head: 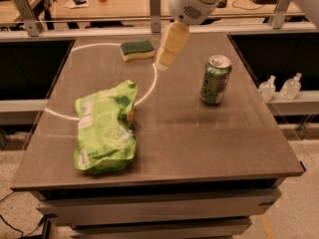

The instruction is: Move sponge near green rice chip bag

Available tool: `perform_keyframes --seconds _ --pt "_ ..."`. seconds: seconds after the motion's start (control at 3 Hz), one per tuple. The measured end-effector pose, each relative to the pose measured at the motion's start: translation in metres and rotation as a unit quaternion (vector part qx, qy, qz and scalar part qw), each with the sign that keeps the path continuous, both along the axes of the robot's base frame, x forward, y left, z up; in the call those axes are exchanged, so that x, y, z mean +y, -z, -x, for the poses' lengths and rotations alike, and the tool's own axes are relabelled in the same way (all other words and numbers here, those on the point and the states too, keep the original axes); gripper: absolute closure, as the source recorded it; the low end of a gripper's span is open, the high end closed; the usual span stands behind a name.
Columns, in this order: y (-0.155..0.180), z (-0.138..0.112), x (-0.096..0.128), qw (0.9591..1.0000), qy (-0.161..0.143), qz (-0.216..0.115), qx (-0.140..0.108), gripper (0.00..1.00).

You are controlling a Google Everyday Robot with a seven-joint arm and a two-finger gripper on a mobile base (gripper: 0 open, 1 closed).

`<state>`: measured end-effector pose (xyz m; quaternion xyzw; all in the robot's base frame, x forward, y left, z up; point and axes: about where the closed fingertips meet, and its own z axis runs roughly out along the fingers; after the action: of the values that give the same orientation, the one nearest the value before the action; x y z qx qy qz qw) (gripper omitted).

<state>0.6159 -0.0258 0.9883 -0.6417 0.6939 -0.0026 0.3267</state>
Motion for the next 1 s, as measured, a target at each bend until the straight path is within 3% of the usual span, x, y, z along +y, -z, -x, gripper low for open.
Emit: perform_keyframes --seconds 0.33,1.0 --pt "0.014 -0.029 0.021 0.9999 -0.011 -0.006 0.0 0.0" --pt "0.044 -0.076 0.034 0.998 -0.019 -0.012 0.059 0.0"
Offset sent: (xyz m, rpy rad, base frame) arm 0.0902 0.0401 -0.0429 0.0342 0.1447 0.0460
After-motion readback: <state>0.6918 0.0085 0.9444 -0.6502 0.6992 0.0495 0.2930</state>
